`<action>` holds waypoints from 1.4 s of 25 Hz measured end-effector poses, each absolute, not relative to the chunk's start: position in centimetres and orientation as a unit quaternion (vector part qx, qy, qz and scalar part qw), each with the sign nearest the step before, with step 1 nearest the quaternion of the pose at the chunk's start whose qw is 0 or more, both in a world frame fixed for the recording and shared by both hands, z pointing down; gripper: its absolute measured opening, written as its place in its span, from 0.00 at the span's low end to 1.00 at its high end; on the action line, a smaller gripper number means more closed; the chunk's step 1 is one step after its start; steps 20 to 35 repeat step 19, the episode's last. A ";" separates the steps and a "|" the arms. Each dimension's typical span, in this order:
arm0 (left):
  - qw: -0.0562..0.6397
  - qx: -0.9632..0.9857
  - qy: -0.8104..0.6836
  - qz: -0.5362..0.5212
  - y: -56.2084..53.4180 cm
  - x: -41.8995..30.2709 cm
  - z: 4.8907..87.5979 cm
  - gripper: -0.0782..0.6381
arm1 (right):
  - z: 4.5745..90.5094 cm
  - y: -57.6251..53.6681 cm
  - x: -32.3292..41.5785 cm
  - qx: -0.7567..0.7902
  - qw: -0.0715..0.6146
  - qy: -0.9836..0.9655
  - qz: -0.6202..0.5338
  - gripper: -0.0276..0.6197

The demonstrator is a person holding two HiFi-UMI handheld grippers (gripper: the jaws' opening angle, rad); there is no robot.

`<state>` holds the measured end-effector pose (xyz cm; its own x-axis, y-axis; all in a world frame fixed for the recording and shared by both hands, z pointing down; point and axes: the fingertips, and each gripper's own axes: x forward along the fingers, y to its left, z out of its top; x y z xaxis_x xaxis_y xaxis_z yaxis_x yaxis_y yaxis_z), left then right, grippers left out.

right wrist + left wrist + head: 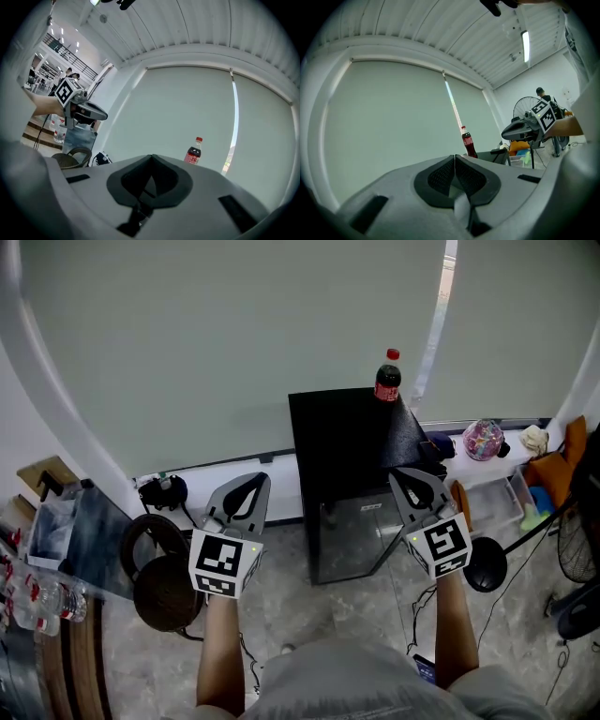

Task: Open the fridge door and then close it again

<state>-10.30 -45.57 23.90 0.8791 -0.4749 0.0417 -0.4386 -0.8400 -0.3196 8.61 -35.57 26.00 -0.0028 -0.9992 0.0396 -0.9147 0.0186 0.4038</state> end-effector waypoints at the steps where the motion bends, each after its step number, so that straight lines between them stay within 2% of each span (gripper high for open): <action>1: 0.159 -0.955 0.241 -0.068 -45.6 -10.4 24.0 0.12 | 26.1 -35.5 8.5 0.688 0.160 -0.696 -0.132 0.04; 35: 0.171 -0.955 0.218 -0.107 -46.1 -12.8 25.3 0.13 | 27.2 -36.2 5.8 0.685 0.171 -0.698 -0.120 0.04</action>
